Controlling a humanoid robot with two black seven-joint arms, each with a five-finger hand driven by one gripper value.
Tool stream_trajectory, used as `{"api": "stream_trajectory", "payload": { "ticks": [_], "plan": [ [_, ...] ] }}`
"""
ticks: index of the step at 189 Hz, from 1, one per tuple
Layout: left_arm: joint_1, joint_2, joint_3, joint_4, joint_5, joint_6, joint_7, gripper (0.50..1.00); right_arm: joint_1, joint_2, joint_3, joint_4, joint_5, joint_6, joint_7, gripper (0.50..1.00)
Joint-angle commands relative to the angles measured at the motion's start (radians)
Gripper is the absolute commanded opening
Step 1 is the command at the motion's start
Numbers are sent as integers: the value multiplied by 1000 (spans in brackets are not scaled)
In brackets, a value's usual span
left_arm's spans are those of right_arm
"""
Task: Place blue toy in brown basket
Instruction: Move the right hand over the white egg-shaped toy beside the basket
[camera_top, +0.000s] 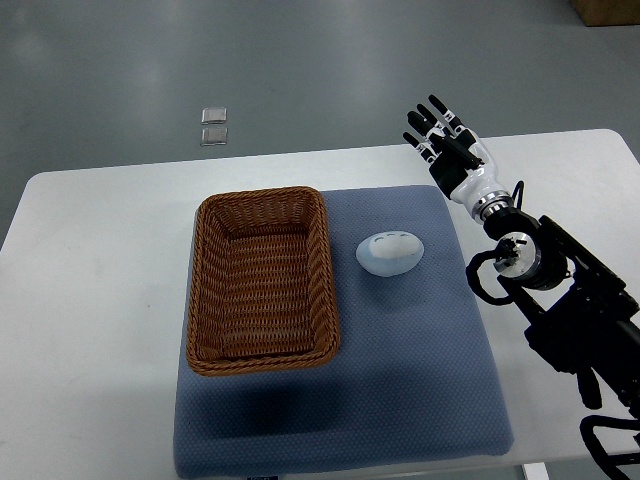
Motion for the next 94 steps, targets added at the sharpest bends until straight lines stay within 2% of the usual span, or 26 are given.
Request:
{"api": "stream_trajectory", "payload": {
  "ticks": [1, 64, 78, 94],
  "plan": [
    [0, 0, 0, 0, 0, 0, 0, 1000, 2, -1, -3, 0, 0, 0, -1, 895],
    [0, 0, 0, -2, 2, 0, 0, 1000, 37, -15, -29, 19, -22, 21, -9, 895],
    [0, 0, 0, -2, 2, 1, 0, 1000, 74, -49, -86, 19, -58, 43, -9, 895],
    [0, 0, 0, 0, 2, 1, 0, 1000, 159, -134, -221, 20, -127, 72, -15, 897]
  ]
}}
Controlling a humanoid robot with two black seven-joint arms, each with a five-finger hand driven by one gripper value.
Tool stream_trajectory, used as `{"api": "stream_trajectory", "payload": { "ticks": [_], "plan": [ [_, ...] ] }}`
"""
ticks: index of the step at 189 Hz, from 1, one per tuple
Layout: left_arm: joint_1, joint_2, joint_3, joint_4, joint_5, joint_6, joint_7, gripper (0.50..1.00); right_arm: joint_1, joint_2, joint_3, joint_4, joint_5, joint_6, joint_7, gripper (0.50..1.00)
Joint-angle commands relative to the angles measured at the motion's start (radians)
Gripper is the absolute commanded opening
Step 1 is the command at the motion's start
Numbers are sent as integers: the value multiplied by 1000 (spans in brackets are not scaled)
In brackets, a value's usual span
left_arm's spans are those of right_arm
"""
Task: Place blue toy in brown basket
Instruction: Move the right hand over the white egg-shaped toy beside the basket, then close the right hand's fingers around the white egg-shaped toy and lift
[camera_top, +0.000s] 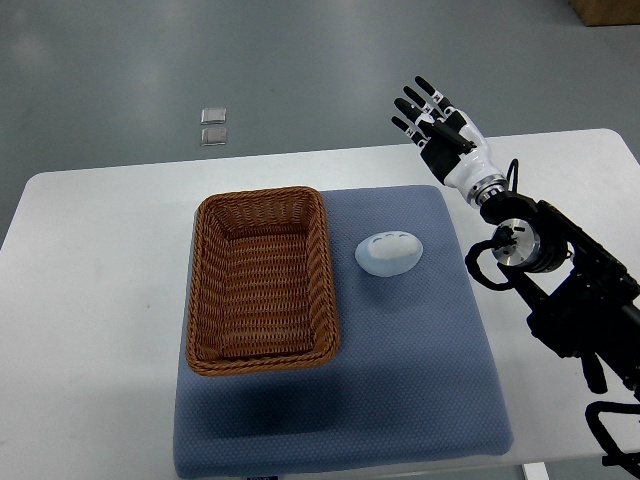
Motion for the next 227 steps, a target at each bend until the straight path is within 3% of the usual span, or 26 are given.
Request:
{"api": "stream_trajectory", "payload": {
  "ticks": [1, 31, 57, 84, 102, 120, 121, 133, 178, 227],
  "plan": [
    [0, 0, 0, 2, 0, 1, 0, 1000, 83, -81, -129, 2, -68, 30, -5, 897],
    [0, 0, 0, 2, 0, 1, 0, 1000, 316, -245, -471, 3, -222, 85, -75, 895],
    [0, 0, 0, 0, 0, -1, 0, 1000, 575, -341, -824, 35, -288, 215, -158, 895],
    [0, 0, 0, 2, 0, 1, 0, 1000, 809, -366, -1120, 130, -293, 330, -318, 895],
    [0, 0, 0, 2, 0, 1, 0, 1000, 919, -349, -1244, 187, -288, 340, -378, 893],
    [0, 0, 0, 2, 0, -1, 0, 1000, 936, -340, -1267, 215, -288, 340, -388, 891],
    [0, 0, 0, 3, 0, 1, 0, 1000, 944, -328, -1289, 241, -287, 338, -411, 889],
    [0, 0, 0, 5, 0, -1, 0, 1000, 947, -308, -1309, 247, -287, 335, -430, 881],
    [0, 0, 0, 8, -2, -1, 0, 1000, 922, -257, -1346, 247, -292, 264, -433, 868],
    [0, 0, 0, 9, -2, -1, 0, 1000, 853, -246, -1346, 238, -342, 240, -431, 868]
  ]
}}
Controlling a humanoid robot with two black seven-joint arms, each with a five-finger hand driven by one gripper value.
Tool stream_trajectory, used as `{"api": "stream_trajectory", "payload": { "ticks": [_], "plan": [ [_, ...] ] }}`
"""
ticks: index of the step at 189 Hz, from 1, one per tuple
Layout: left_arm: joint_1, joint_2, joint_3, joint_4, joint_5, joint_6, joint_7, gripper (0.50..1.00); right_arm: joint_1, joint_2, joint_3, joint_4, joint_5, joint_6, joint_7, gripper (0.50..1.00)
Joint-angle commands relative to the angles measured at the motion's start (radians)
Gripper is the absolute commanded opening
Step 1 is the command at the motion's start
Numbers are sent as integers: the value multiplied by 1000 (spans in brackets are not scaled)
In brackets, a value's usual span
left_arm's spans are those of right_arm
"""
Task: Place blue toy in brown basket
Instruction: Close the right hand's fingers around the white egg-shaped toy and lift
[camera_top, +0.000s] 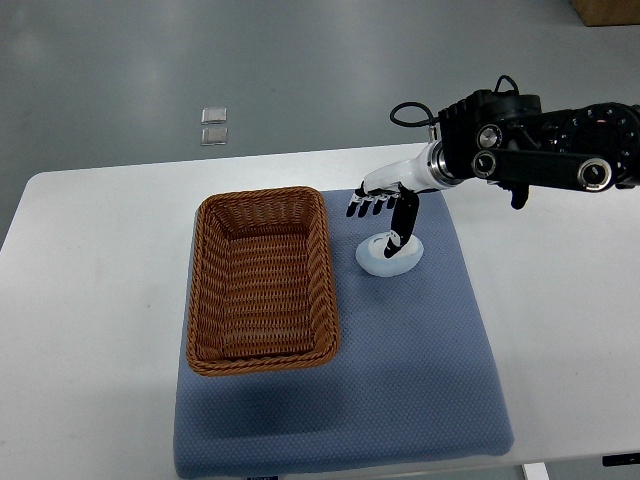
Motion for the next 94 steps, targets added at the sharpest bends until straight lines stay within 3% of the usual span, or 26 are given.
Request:
{"api": "stream_trajectory", "payload": {
  "ticks": [1, 94],
  "plan": [
    [0, 0, 0, 0, 0, 0, 0, 1000, -22, 2, 0, -1, -31, -4, 1, 868],
    [0, 0, 0, 0, 0, 0, 0, 1000, -108, 22, 0, -44, -99, -53, 1, 866]
  ]
}}
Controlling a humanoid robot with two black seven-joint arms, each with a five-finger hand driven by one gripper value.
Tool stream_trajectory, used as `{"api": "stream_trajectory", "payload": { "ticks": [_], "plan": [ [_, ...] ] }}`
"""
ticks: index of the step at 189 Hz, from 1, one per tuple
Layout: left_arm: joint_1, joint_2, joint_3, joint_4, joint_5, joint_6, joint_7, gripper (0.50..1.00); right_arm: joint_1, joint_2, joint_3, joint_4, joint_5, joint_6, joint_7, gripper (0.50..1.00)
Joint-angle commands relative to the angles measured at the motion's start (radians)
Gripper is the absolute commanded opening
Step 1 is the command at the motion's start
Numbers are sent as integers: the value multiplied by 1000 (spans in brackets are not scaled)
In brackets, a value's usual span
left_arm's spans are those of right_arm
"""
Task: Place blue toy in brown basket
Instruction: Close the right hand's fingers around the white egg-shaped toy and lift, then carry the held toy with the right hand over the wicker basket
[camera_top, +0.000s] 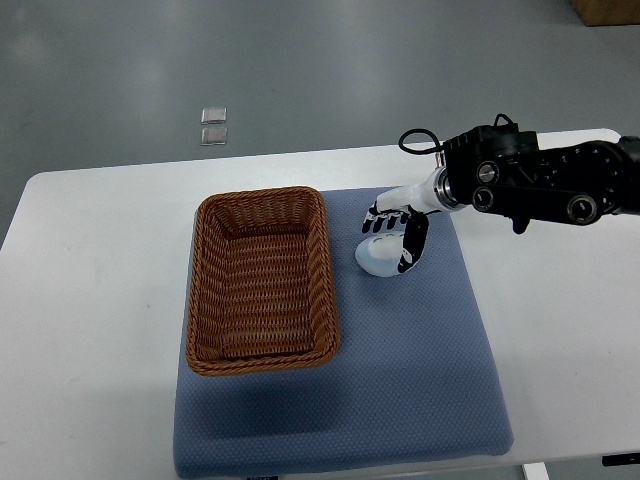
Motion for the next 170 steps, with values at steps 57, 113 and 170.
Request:
{"api": "stream_trajectory", "payload": {
  "ticks": [57, 113, 170],
  "plan": [
    [0, 0, 0, -3, 0, 1, 0, 1000, -45, 11, 0, -22, -54, -26, 3, 725],
    [0, 0, 0, -3, 2, 1, 0, 1000, -25, -12, 9, -28, -74, -9, 5, 529],
    [0, 0, 2, -8, 2, 0, 0, 1000, 191, -121, 14, 96, -23, 60, 5, 519]
  ]
}}
